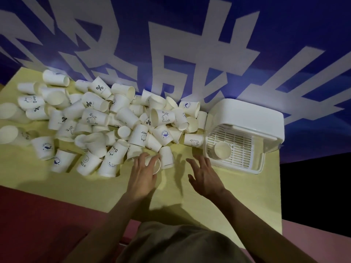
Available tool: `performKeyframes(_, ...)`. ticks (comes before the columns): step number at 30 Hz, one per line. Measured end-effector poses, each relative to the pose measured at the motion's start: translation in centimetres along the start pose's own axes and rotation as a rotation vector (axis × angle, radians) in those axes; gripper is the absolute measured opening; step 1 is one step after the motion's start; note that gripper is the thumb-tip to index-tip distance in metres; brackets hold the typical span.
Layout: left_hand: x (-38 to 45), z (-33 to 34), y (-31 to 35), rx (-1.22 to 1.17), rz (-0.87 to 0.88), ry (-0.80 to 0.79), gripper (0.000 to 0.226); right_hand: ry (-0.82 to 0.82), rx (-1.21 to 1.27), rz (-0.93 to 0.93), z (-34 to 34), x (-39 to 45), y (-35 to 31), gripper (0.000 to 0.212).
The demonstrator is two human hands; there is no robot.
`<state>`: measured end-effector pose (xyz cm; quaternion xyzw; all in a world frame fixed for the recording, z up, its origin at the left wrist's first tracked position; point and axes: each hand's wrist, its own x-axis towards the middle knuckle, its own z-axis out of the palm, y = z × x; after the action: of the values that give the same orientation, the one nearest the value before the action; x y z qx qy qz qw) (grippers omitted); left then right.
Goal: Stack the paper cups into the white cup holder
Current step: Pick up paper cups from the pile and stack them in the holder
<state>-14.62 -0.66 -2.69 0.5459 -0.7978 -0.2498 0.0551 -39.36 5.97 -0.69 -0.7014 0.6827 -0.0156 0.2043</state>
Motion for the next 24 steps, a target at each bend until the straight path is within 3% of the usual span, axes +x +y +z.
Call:
performKeyframes(8, -6.1, -1.4, -1.8, -0.104, -0.087, 0.058, 0.059, -0.191, 0.018, -0.012, 3.5, 3.8, -5.3, 0.068)
performKeyframes(13, -8.2, -3.5, -3.4, -0.098, 0.024, 0.156, 0.056, -0.188, 0.051, -0.014, 5.6, 5.6, -7.2, 0.067)
performKeyframes(24, -9.7, -4.9, -5.6, -0.186, -0.125, -0.034, 0.073, -0.143, 0.055, 0.059, 6.7, 4.8, -6.6, 0.054)
